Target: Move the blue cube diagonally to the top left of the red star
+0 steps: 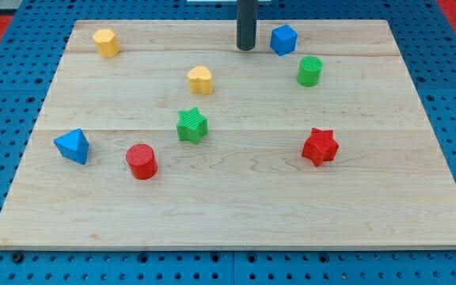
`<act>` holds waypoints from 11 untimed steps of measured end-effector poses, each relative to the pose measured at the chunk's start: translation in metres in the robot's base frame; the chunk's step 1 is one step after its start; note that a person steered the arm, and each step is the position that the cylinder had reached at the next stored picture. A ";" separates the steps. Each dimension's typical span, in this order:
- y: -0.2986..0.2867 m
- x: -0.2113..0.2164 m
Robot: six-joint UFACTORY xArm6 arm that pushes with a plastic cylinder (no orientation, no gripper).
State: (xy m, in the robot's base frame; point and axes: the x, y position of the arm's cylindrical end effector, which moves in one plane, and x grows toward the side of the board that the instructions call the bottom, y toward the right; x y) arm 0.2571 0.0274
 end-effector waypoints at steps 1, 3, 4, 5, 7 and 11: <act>0.019 0.018; 0.013 0.016; 0.013 0.018; 0.042 0.024; 0.151 0.016; 0.033 -0.001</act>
State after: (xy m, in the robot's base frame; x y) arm 0.2561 0.0600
